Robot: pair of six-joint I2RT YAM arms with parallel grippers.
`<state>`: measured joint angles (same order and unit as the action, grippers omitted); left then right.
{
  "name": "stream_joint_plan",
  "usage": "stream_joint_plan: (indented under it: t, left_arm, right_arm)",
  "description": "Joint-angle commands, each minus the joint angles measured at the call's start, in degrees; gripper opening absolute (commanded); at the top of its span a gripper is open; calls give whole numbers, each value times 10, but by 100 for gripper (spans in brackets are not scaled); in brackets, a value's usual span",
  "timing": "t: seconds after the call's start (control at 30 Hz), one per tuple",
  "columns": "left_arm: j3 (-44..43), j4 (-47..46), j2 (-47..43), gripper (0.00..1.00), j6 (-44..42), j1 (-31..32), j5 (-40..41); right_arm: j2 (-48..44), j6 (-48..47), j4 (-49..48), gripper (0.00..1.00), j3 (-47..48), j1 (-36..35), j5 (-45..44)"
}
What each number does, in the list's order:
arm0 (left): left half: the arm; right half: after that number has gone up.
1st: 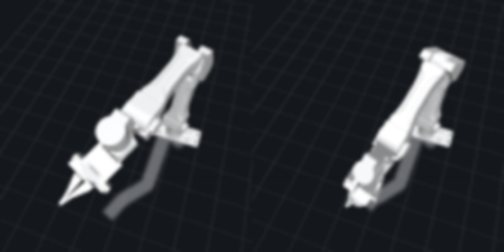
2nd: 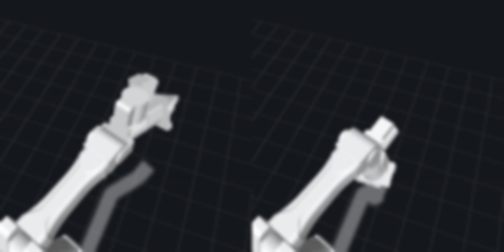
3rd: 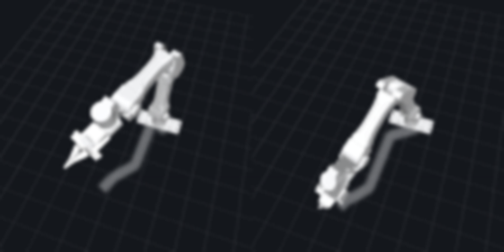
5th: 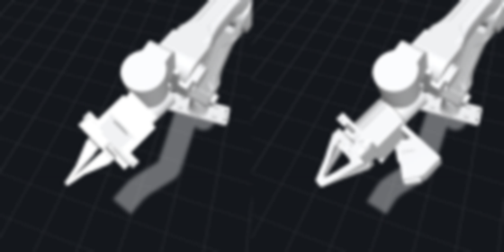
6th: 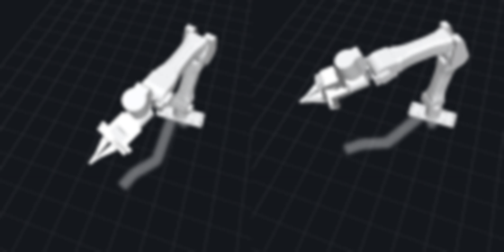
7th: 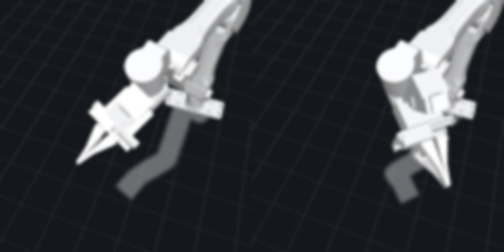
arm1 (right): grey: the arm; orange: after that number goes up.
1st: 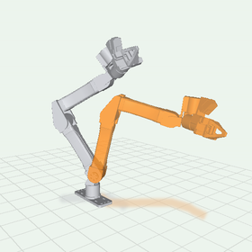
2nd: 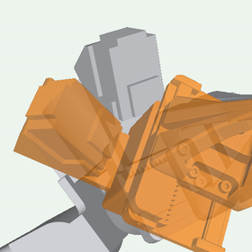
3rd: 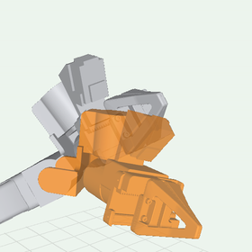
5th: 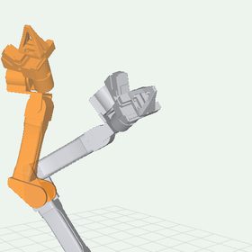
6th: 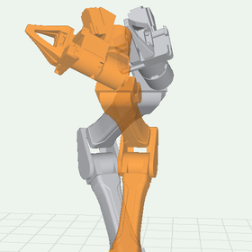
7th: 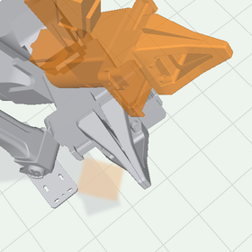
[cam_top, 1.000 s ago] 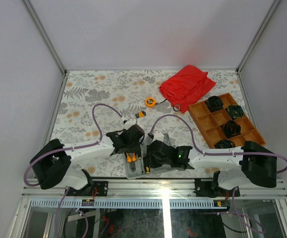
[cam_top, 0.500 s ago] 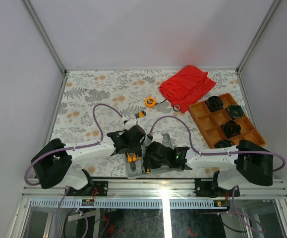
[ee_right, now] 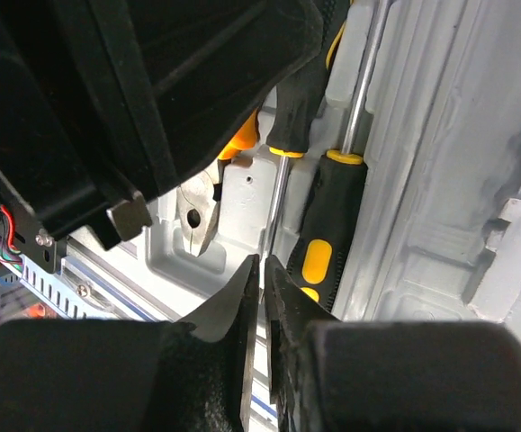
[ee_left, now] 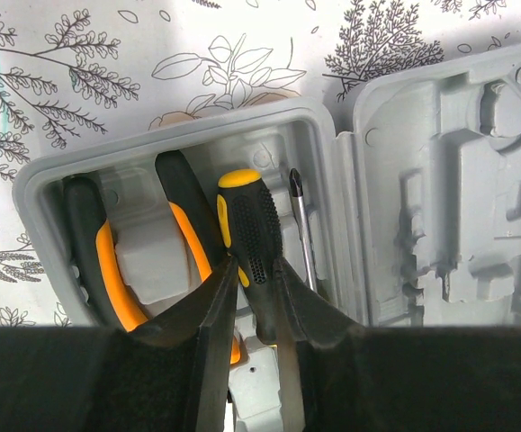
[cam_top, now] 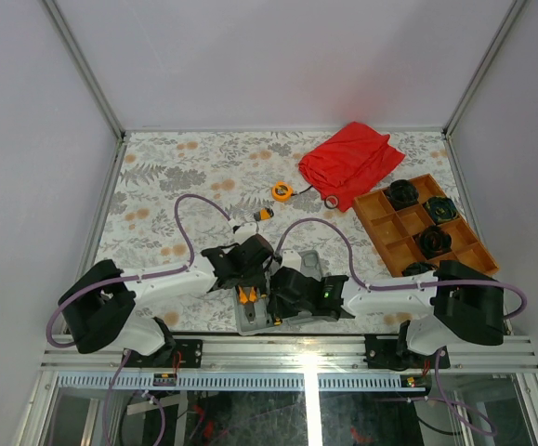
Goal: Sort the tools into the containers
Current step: Adjust the screwdriver in the storage box.
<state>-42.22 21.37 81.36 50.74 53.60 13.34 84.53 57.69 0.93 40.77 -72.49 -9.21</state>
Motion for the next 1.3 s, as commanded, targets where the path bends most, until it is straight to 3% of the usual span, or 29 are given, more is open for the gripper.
stream_joint_plan:
  t: [0.0,0.53,1.0,1.27]
  left_arm:
    - [9,1,23,20,7,9,-1]
    - [12,5,21,19,12,14,4]
    - [15,8,17,19,15,14,10]
    - [31,9,10,18,20,13,18]
  right_arm:
    - [9,-2,-9,12,31,-5,-15]
    - [21,12,65,9,56,-13,-39]
    - [65,13,43,9,57,-13,-5]
    - [89,20,136,5,76,-13,-43]
